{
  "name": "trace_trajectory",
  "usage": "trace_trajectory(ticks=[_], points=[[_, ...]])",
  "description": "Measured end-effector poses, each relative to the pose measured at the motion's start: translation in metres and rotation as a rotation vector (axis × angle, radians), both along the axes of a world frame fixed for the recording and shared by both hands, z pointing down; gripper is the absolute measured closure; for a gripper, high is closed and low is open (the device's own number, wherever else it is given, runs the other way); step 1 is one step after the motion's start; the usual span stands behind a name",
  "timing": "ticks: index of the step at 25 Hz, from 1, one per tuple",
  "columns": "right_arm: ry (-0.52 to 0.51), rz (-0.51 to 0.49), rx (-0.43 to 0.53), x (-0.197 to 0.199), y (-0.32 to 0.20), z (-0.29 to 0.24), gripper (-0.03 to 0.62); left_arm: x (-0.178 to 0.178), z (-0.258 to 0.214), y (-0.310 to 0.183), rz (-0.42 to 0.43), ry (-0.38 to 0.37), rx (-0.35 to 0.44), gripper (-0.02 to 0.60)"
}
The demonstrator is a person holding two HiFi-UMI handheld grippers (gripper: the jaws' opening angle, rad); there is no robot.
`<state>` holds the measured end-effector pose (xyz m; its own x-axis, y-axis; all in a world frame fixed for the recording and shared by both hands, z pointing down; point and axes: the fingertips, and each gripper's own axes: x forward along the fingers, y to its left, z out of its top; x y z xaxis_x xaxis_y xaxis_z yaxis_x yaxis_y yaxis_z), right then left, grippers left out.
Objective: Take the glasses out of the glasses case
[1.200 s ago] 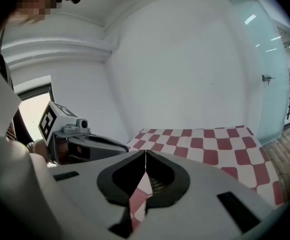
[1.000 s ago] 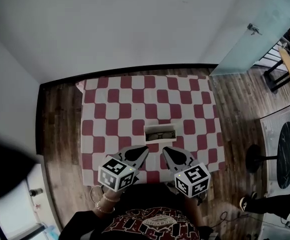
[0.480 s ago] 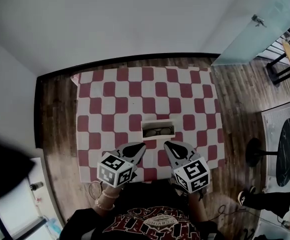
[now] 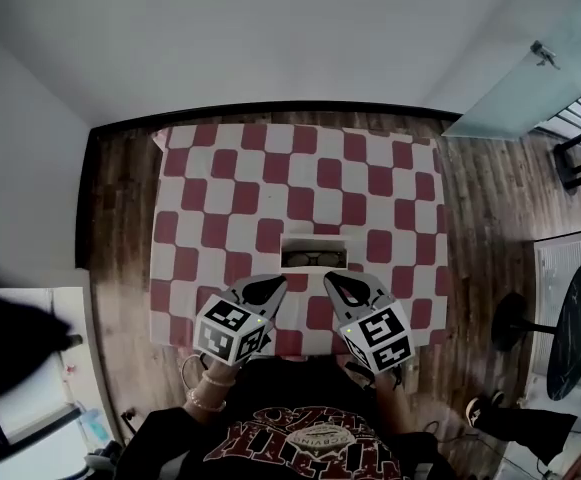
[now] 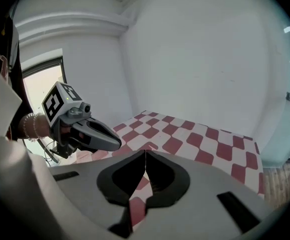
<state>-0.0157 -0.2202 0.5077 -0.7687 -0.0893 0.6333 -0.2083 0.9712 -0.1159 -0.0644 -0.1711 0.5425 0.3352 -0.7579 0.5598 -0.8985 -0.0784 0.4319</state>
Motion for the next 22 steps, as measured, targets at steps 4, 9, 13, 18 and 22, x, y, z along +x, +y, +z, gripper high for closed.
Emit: trace_trajectory(ticks=[4, 9, 13, 18, 22], points=[[0.030, -0.038, 0.005, -0.001, -0.003, 0.012, 0.576, 0.000, 0.010, 0.002, -0.018, -0.010, -0.029, 0.574], [0.066, -0.070, 0.015, -0.003, -0.004, 0.029, 0.576, 0.001, 0.017, -0.001, -0.019, -0.010, -0.047, 0.574], [0.106, -0.095, 0.024, -0.006, -0.005, 0.046, 0.576, 0.002, 0.025, -0.003, -0.015, -0.013, -0.066, 0.574], [0.126, -0.104, 0.018, -0.011, -0.006, 0.061, 0.576, 0.007, 0.034, -0.005, -0.012, 0.018, -0.071, 0.574], [0.122, -0.072, -0.014, -0.011, -0.007, 0.073, 0.576, 0.011, 0.046, -0.006, -0.004, 0.025, -0.090, 0.574]])
